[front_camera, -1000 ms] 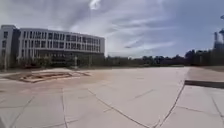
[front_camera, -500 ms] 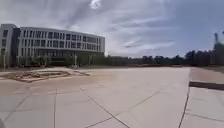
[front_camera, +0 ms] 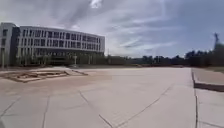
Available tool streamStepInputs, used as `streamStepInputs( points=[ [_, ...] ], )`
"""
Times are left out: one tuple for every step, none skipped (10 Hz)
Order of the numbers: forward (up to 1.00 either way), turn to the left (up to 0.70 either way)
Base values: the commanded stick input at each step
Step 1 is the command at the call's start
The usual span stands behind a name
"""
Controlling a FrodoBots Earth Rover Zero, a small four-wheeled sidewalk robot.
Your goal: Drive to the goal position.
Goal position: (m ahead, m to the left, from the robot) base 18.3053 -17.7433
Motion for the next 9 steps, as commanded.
streamStepInputs(
  points=[
    [0.50, 0.00],
    [0.50, 0.00],
    [0.50, 0.00],
    [0.50, 0.00],
    [0.50, 0.00],
    [0.50, 0.00],
    [0.50, 0.00],
    [0.50, 0.00],
    [0.50, 0.00]
  ],
)
